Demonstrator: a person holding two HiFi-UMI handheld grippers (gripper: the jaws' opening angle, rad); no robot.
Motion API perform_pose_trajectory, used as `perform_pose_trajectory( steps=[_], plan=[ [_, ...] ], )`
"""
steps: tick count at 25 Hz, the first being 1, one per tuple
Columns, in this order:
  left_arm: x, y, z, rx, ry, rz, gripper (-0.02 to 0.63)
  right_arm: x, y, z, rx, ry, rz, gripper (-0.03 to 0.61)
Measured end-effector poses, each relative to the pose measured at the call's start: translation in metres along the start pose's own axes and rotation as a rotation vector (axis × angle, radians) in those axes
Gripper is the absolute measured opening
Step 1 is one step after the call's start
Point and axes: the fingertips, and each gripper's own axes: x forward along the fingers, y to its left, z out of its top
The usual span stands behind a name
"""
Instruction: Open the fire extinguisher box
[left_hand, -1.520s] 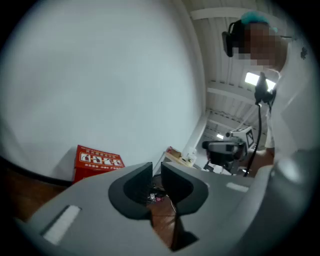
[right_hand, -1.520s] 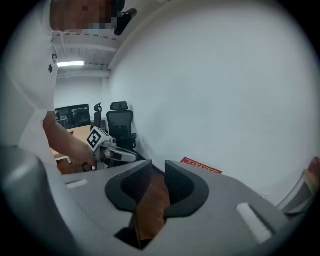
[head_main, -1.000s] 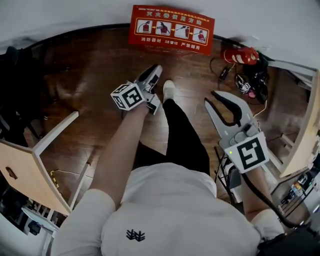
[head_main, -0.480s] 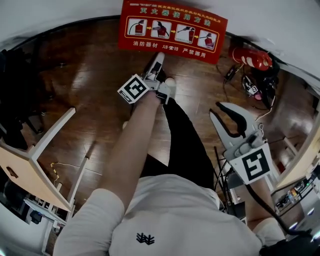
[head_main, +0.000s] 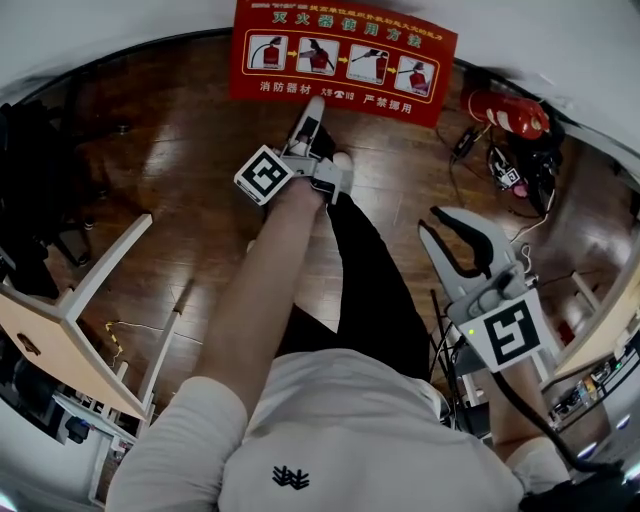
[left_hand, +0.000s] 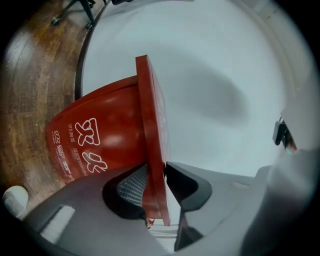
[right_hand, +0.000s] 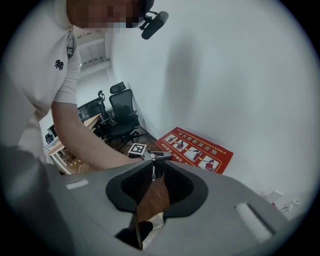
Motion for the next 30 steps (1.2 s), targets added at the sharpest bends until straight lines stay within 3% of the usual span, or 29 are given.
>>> perform_pose_trajectory(
  steps=[10,18,30],
  plan=[
    [-0.005,-0.017,0.001,-0.046,-0.019,0.009,0.083,-0.002,-0.002,-0.001,0.035,-0.044,-0.002,0.071],
    [-0.013,-0.056,0.004,-0.043,-0.026,0.005,0.075,-0.004,0.003,-0.003,0.042,-0.080,-0.008,0.058],
    [0.027,-0.148,0.028,0.024,0.026,-0.131,0.075,-0.014,-0.014,0.011,0.068,-0.124,-0.048,0.057]
  ],
)
